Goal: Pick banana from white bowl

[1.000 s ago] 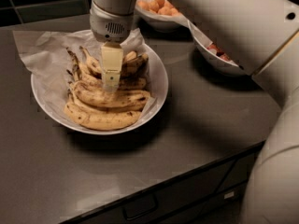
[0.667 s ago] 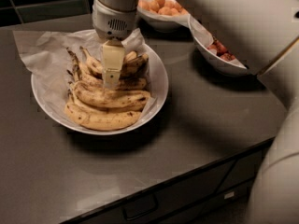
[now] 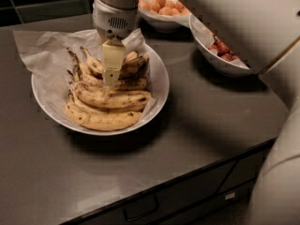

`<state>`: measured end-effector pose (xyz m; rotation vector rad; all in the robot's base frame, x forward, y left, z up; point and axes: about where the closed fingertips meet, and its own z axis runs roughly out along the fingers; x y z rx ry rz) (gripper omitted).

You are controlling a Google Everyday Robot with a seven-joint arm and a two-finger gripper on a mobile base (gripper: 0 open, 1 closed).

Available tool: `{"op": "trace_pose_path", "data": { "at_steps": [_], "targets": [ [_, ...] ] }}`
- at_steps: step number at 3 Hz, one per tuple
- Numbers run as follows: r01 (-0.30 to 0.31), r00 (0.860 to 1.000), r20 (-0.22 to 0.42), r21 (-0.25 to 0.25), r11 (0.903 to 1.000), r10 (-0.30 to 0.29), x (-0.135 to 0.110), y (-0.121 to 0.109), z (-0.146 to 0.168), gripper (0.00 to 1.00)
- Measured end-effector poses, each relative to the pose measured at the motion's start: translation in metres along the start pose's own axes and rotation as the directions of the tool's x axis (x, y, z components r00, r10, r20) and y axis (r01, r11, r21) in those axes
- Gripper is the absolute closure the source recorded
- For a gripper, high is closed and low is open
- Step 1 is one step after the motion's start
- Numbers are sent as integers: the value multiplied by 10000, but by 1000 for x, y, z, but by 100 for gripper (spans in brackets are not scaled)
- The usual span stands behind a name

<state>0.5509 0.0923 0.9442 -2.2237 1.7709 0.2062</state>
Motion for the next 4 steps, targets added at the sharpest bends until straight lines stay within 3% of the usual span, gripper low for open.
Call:
{"op": "trace_pose_path", "data": {
  "at_steps": [2, 4],
  "targets": [
    [-40, 10000, -83, -92, 9999, 39, 0, -3, 5, 31],
    [-347, 9993, -167, -109, 9993, 345, 10, -3, 11, 34]
  ]
}}
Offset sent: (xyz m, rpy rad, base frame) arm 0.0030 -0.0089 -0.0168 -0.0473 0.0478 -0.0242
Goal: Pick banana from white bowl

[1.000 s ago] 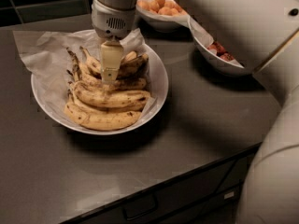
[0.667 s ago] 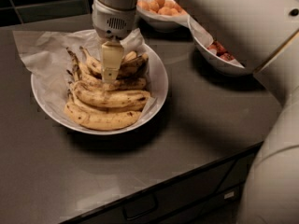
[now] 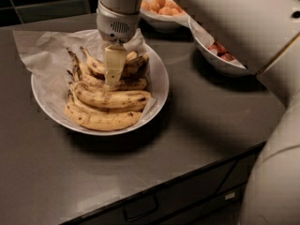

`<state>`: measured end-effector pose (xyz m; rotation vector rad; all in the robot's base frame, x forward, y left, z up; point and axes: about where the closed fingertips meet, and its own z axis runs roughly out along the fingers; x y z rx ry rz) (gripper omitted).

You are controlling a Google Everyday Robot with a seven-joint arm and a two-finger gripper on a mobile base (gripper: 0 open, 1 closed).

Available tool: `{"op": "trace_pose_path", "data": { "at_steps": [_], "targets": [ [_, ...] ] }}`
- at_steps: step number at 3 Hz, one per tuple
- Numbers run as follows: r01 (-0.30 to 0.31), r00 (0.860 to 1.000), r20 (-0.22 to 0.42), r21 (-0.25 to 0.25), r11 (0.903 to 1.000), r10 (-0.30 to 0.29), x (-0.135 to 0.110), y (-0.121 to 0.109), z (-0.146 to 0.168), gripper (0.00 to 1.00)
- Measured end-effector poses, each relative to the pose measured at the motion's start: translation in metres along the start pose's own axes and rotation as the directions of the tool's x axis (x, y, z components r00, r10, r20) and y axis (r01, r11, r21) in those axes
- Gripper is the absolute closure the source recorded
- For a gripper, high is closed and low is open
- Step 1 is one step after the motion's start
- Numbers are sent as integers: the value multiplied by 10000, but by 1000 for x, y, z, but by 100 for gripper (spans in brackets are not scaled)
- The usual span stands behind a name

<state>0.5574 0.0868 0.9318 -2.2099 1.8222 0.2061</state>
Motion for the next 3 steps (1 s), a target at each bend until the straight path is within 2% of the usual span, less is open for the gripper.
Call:
{"op": "trace_pose_path", "data": {
  "at_steps": [3],
  "targets": [
    [-209, 9998, -64, -107, 9997, 208, 9, -4, 6, 42]
  ]
}}
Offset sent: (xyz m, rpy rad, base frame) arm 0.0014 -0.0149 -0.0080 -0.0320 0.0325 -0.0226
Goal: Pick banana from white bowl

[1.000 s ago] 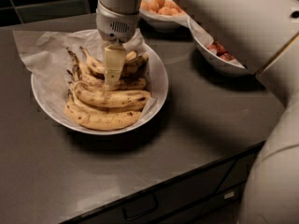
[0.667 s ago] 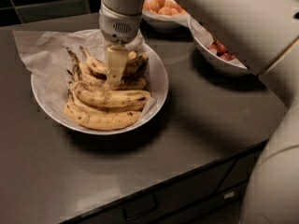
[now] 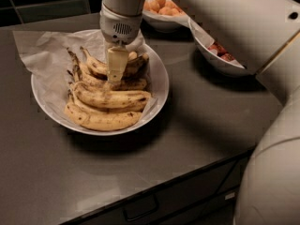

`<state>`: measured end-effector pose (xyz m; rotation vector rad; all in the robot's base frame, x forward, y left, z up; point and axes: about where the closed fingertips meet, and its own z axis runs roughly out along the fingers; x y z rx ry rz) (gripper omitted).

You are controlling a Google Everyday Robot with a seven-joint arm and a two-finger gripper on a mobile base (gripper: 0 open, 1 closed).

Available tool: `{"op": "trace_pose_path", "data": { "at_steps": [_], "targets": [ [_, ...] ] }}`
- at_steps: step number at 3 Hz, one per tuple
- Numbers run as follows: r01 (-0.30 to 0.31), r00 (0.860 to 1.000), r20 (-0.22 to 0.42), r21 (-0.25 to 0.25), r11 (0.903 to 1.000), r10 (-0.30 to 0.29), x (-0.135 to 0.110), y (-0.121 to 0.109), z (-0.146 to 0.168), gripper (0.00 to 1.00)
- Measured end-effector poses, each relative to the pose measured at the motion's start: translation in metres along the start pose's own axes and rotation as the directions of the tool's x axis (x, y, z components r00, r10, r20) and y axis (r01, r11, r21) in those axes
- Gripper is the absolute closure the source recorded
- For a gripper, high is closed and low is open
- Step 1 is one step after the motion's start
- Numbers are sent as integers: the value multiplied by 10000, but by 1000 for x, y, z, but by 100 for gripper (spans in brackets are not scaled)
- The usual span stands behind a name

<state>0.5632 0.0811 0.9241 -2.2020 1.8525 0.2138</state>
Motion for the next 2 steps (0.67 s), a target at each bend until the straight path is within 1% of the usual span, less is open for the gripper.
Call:
{"op": "trace_pose_path", "data": {
  "at_steps": [1, 2],
  "targets": [
    [-22, 10000, -35, -125, 9999, 21, 1, -3, 5, 47],
    [-40, 10000, -63, -207, 9998, 38, 1, -5, 7, 46]
  ]
}}
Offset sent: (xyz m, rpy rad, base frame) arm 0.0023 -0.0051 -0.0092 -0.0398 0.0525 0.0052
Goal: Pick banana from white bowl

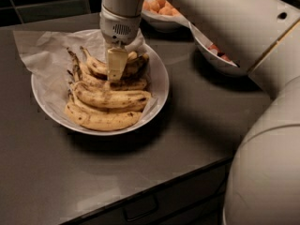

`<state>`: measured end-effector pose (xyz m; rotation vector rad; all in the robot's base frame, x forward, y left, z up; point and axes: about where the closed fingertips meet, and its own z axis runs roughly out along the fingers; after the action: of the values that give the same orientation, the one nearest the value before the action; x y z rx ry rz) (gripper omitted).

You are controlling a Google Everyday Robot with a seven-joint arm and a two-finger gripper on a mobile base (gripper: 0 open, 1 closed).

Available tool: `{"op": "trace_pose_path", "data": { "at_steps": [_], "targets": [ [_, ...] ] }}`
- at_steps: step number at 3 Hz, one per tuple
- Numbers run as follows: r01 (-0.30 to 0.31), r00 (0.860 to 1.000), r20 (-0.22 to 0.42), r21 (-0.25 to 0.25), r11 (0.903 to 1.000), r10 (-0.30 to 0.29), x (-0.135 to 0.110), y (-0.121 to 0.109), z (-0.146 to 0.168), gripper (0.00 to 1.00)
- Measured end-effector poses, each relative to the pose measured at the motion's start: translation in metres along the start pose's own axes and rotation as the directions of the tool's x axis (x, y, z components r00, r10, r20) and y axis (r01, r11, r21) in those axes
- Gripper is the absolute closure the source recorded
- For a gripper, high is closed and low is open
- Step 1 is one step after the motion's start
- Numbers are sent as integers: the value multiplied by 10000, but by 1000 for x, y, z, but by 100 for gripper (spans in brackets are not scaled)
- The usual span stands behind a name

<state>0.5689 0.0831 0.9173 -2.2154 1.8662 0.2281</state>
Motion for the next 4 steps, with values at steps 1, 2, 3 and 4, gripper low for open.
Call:
{"op": "trace_pose_path", "data": {
  "at_steps": [1, 2, 3, 4],
  "targets": [
    [-7, 10000, -12, -67, 10000, 7, 0, -2, 3, 47],
    [19, 10000, -10, -101, 9999, -19, 0, -2, 4, 66],
    [19, 10000, -10, -100, 9999, -19, 0, -2, 4, 89],
    [20, 10000, -9, -100, 9999, -20, 0, -2, 4, 100]
  ]
}}
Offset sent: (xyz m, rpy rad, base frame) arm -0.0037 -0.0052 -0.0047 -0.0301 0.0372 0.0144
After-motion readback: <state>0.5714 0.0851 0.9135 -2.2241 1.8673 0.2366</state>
